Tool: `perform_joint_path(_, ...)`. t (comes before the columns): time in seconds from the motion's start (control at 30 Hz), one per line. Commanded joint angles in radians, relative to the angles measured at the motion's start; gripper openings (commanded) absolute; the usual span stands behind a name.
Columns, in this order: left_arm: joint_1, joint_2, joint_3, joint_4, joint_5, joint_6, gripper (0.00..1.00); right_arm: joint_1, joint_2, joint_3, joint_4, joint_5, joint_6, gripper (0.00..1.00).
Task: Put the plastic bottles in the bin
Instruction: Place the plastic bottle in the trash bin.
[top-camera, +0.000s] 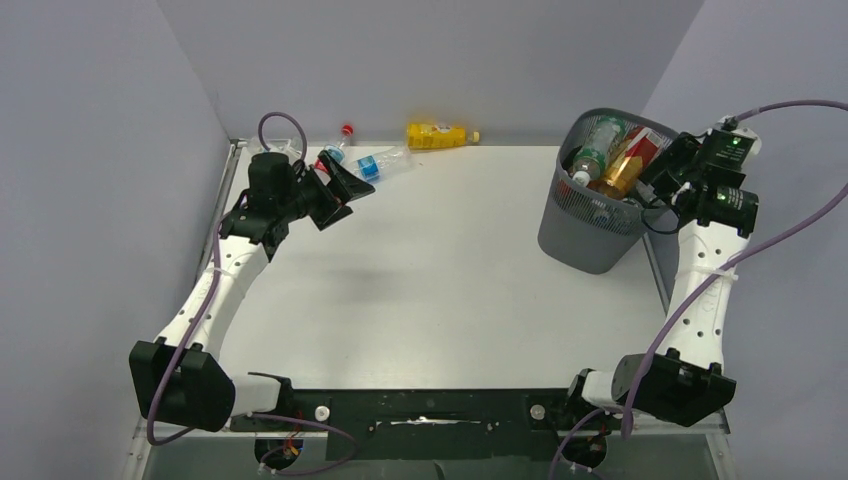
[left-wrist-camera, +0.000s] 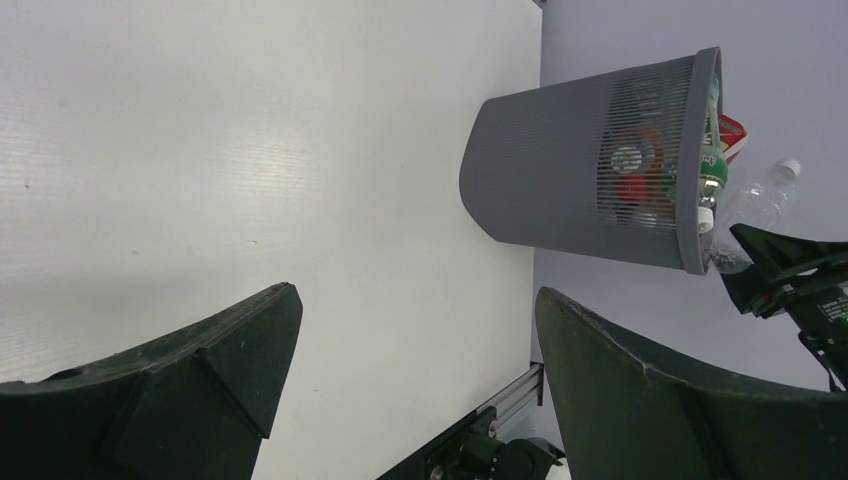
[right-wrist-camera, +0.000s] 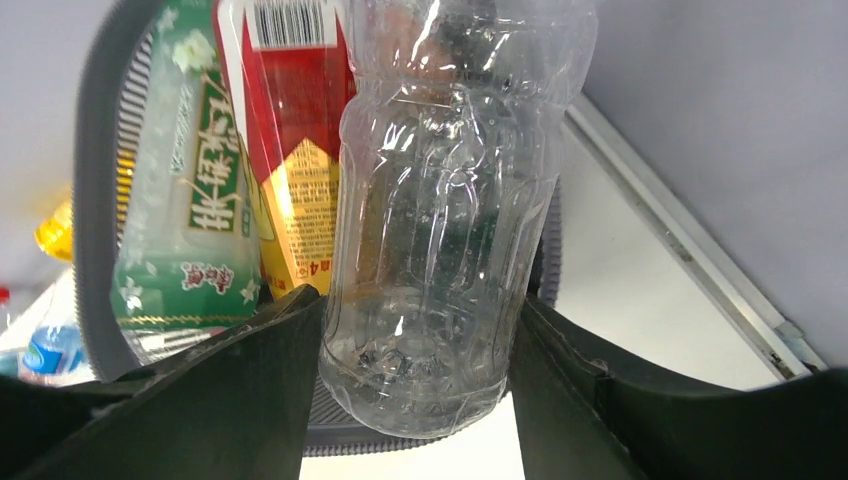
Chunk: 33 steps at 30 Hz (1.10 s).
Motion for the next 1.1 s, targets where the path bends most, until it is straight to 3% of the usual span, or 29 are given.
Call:
perform_joint_path(0.0,0.010,-0.026,-0.005,0.076,0.028,0.022,0.88,0.003,-0.004,-0.036,0.044,-0.072,-0.038,0.45)
perform_joint_path(0.07,0.012,-0.025,-0.014,0.085,0.028,0.020,0.88,0.006,-0.006,-0.060,0.037,-0.075,-0.048,0.50)
perform_joint_path(0.23,0.012,-0.034,-0.048,0.109,0.028,0.008,0.88,0.007,-0.012,-0.062,-0.001,-0.057,-0.078,0.78)
perform_joint_path(0.4,0.012,-0.029,-0.066,0.123,0.029,0.003,0.88,0.018,0.002,0.049,-0.068,-0.039,-0.109,0.87)
perform_joint_path(0.63,0.017,-0.011,-0.038,0.099,0.028,0.023,0.88,0.119,0.001,0.139,-0.126,0.058,-0.117,0.89)
perform_joint_path(0.83,0.021,0.001,-0.029,0.100,0.029,0.023,0.88,0.287,0.047,0.218,-0.176,0.195,-0.147,0.84)
perform_joint_path(1.07,0.021,0.010,-0.014,0.086,0.020,0.033,0.88,0.359,0.058,0.176,-0.105,0.031,-0.199,0.74)
